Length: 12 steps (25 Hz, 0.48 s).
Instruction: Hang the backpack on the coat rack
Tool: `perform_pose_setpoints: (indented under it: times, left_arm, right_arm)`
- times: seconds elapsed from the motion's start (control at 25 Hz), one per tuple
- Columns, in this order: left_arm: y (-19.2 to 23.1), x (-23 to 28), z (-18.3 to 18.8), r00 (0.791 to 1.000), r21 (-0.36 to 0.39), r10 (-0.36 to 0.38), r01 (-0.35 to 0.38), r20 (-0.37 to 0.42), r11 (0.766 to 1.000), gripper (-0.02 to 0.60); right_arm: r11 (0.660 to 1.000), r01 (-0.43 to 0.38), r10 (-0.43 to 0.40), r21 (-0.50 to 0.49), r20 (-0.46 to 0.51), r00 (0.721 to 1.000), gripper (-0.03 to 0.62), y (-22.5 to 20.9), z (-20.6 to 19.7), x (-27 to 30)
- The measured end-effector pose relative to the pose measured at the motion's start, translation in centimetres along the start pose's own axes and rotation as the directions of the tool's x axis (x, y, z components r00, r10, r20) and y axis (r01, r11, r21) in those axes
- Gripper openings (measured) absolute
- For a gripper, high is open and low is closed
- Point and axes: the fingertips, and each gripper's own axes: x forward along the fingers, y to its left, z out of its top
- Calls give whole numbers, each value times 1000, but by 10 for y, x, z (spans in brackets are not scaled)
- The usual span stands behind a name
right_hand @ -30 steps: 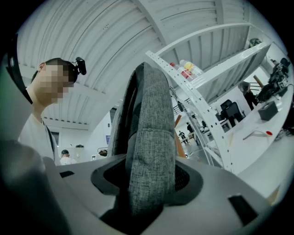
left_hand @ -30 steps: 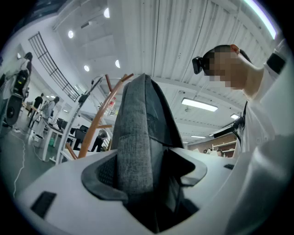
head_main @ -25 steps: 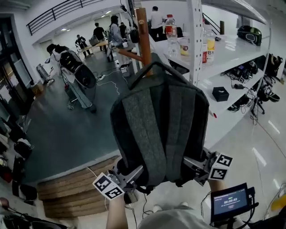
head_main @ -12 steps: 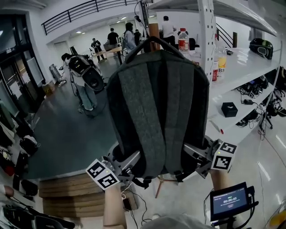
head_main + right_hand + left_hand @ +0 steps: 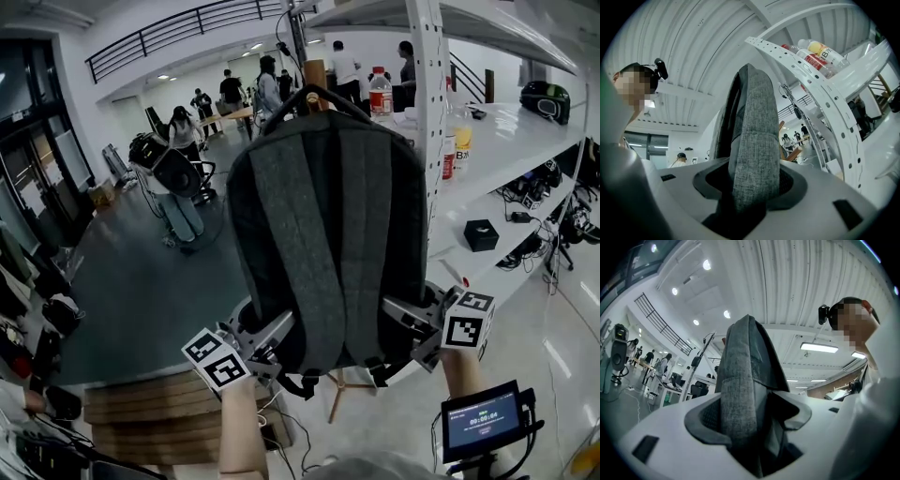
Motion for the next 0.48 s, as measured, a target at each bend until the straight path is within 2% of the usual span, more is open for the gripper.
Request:
perform_pose_setpoints:
  times: [0.24, 0.48]
  left_arm:
    - [20, 3, -23, 999, -41, 32, -33, -22, 999, 302]
    - [39, 4, -42, 996, 31, 76, -77, 51, 997, 302]
  right_arm:
    - [999, 36, -35, 19, -35, 999, 215, -20, -21, 5]
    - [993, 77, -77, -85, 5, 997, 215, -40, -31, 12]
